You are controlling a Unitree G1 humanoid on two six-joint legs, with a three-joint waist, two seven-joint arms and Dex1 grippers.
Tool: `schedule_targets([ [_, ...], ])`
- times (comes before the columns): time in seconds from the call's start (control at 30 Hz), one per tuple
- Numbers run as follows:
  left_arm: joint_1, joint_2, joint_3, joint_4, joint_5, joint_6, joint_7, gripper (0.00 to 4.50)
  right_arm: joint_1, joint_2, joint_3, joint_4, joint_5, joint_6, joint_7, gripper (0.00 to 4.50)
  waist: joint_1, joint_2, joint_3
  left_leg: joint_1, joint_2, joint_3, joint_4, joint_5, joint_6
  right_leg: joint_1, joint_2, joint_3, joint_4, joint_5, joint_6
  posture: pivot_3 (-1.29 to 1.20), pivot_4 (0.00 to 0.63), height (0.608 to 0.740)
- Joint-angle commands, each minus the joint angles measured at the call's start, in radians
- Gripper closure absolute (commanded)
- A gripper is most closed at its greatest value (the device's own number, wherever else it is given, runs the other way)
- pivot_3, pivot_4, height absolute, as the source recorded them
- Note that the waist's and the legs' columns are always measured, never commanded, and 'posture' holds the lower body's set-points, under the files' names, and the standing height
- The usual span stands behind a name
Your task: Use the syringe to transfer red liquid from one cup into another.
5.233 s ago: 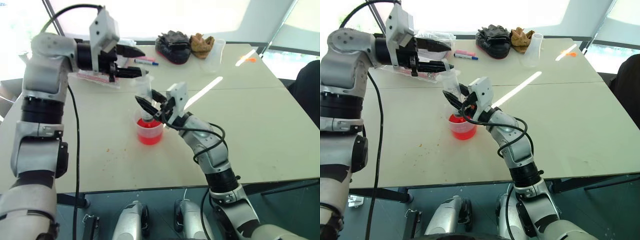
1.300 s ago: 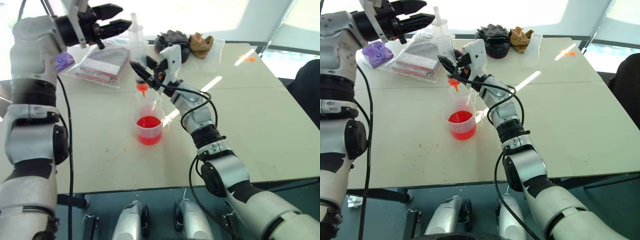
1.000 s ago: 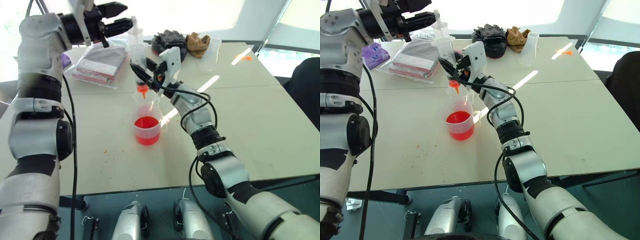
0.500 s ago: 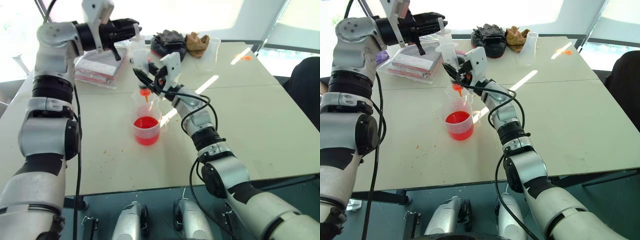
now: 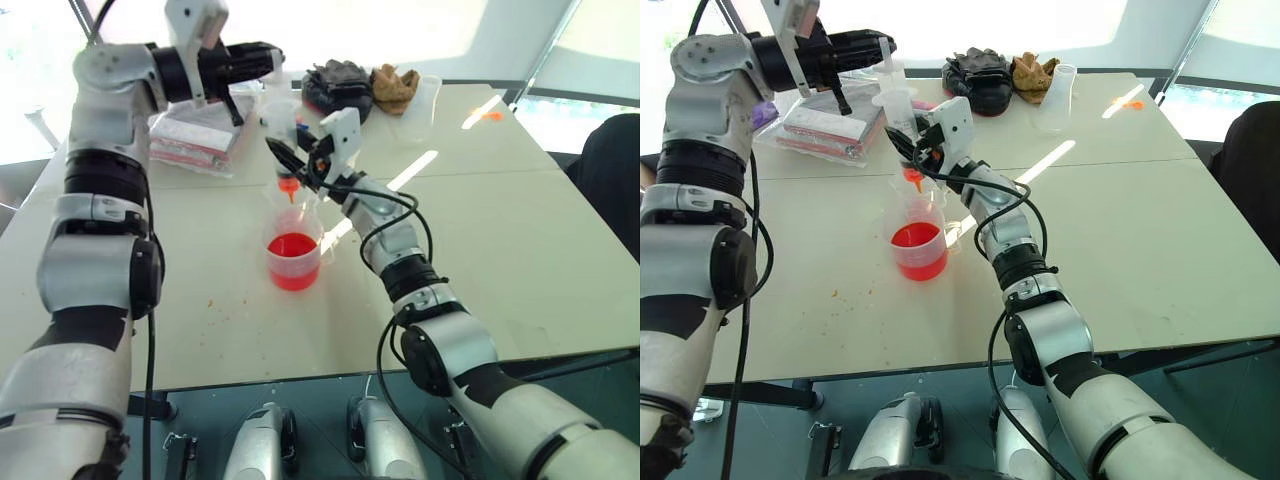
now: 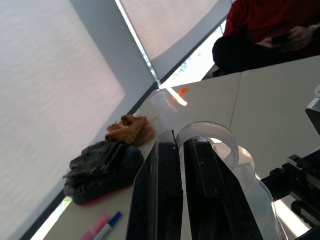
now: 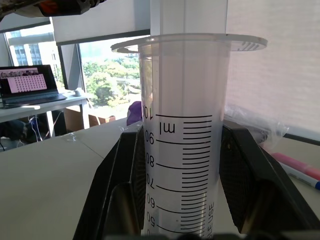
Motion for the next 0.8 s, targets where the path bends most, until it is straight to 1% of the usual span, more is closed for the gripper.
schedule_targets([
  [0.03,0.014,-0.007,-0.009,-0.083,-0.027,0.033,-0.057,4.49,-0.057,0.020,0.006,-0.017,-0.005,-0.019,0.001,3.03,0.000,0.000,0.000,0.000,0.000,0.000,0.000,0.000,0.000,0.000,0.000,0.000,0.000,0.000,0.000,0.00,0.150,0.740],
  [0.3,0.073,0.023,-0.019,-0.093,-0.010,0.045,-0.072,4.49,-0.039,0.018,0.011,-0.067,-0.008,-0.007,0.006,3.03,0.000,0.000,0.000,0.000,0.000,0.000,0.000,0.000,0.000,0.000,0.000,0.000,0.000,0.000,0.000,0.00,0.150,0.740],
  [0.8,0.121,0.008,-0.042,-0.078,0.010,0.019,-0.071,4.49,-0.009,-0.007,0.008,-0.158,0.003,0.034,0.003,3.03,0.000,0.000,0.000,0.000,0.000,0.000,0.000,0.000,0.000,0.000,0.000,0.000,0.000,0.000,0.000,0.00,0.150,0.740],
])
